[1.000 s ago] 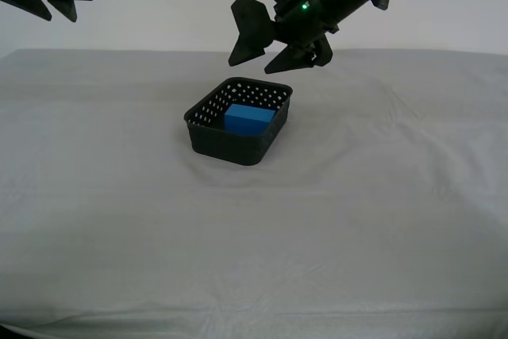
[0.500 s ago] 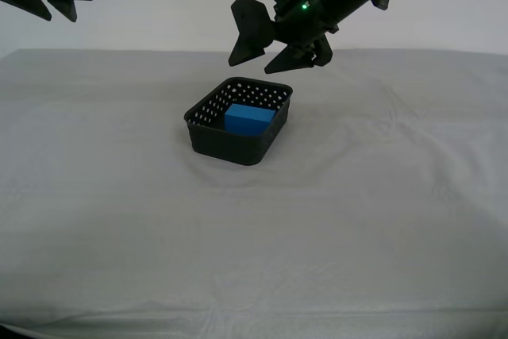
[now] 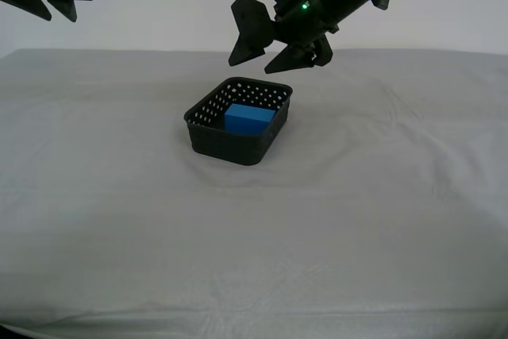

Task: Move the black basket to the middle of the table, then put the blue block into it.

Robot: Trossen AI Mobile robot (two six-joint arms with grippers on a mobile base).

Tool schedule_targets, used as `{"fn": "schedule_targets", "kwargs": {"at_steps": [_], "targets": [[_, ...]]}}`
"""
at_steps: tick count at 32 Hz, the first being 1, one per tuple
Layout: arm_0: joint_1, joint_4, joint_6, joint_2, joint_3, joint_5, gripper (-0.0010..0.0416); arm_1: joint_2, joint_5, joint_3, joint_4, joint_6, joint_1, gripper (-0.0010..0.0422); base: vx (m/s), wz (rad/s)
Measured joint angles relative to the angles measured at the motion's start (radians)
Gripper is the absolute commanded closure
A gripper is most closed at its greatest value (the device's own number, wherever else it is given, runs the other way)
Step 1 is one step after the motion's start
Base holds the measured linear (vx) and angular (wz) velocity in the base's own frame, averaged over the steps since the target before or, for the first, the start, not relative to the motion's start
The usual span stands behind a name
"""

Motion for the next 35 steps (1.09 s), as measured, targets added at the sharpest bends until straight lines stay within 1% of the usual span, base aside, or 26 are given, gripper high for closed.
{"fn": "schedule_targets", "kwargs": {"at_steps": [35], "targets": [[0.0, 0.0, 0.0, 0.0, 0.0, 0.0, 0.002, 0.0, 0.0, 0.0, 0.0, 0.0, 0.0, 0.0241, 0.0, 0.0]]}}
